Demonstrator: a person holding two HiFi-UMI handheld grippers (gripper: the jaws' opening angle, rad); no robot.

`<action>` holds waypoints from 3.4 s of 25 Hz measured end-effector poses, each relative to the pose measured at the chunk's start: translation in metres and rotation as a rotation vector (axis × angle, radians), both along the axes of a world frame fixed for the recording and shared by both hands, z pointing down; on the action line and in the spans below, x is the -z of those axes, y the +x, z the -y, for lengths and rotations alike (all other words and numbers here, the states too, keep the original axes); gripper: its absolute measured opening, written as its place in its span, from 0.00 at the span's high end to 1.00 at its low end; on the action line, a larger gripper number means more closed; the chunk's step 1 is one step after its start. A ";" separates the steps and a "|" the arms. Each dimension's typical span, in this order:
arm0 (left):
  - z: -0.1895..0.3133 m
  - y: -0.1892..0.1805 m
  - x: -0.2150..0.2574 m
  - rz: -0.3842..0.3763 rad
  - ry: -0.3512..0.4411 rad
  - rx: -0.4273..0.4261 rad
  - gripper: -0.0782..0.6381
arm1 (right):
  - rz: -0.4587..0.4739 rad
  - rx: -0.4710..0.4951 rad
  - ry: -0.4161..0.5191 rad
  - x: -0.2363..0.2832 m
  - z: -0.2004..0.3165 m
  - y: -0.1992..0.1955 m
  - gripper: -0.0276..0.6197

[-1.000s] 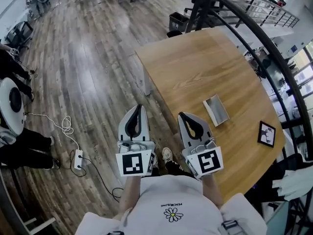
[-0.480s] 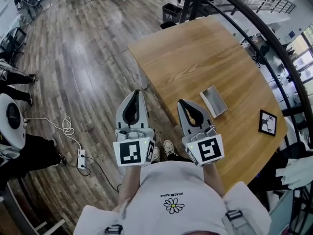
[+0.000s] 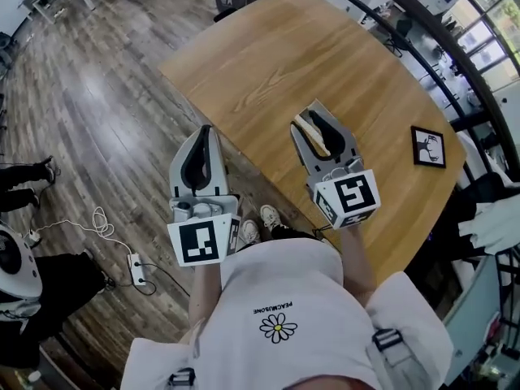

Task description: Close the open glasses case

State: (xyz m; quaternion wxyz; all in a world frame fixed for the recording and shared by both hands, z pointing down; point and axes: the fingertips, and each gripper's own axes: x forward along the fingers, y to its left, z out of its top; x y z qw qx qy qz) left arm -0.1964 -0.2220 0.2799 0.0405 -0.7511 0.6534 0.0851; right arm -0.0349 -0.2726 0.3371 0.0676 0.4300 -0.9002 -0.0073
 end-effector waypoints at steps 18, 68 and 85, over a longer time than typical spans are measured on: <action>0.008 0.013 -0.020 0.065 -0.075 0.019 0.87 | -0.025 -0.207 -0.367 -0.154 0.071 0.117 0.56; 0.013 0.016 -0.031 0.109 -0.119 0.052 0.87 | -0.173 -0.139 -0.680 -0.276 0.029 0.094 0.56; 0.009 0.013 -0.024 0.108 -0.098 0.063 0.87 | 0.000 -0.198 -0.271 -0.113 0.062 0.069 0.62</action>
